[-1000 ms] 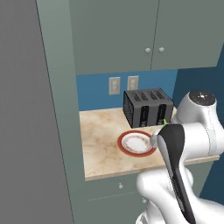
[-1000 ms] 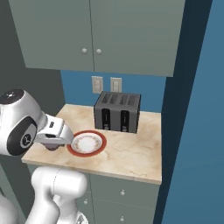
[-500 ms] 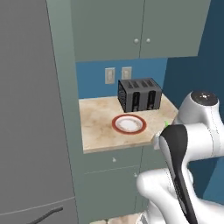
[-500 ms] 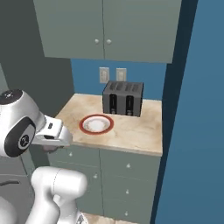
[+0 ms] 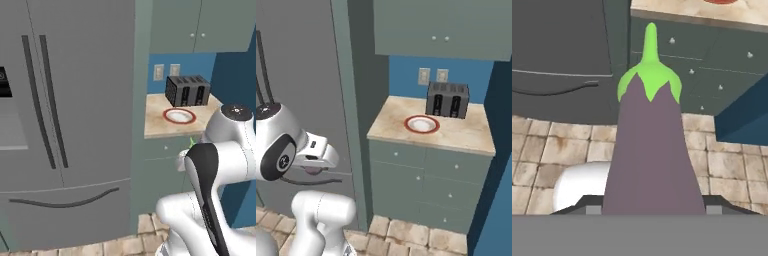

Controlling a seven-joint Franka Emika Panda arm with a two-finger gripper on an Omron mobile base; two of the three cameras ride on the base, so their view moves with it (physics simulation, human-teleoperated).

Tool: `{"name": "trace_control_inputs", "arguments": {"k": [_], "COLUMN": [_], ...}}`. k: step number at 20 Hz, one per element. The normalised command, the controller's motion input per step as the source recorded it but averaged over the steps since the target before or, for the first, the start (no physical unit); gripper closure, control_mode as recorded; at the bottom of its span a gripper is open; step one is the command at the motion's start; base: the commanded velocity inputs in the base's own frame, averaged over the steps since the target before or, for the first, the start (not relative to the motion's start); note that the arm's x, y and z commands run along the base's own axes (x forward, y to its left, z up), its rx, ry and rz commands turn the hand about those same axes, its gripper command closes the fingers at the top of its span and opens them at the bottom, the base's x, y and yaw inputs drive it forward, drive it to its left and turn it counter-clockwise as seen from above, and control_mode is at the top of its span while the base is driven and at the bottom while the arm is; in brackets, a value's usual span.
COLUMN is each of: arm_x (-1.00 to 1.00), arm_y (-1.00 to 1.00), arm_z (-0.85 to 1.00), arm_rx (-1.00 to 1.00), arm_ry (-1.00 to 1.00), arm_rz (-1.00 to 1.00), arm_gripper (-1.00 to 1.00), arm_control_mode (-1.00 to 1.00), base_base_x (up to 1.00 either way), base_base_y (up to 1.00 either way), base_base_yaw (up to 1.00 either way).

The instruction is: Place the eggplant on the top rack of the oven.

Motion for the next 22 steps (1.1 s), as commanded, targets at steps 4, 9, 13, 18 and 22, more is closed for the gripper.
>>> {"name": "trace_control_inputs", "arguments": {"k": [4,9,13,18,22], "arm_x": [0.00,0.00,0.00,0.00,0.00], "arm_y": [0.00,0.00,0.00,0.00,0.00], "arm_z": [0.00,0.00,0.00,0.00,0.00], "arm_rx": [0.00,0.00,0.00,0.00,0.00], "arm_ry": [0.00,0.00,0.00,0.00,0.00], "arm_rz": [0.00,0.00,0.00,0.00,0.00], "arm_gripper": [1.00,1.00,1.00,1.00,1.00], "arm_control_mode": [1.00,1.00,1.00,1.00,1.00], "base_base_x": [0.01,0.45,0.53,0.39,0.52], "base_base_y": [1.00,1.00,1.00,0.67,0.76], "base_base_yaw": [0.22,0.12,0.03,0.00,0.00]}}
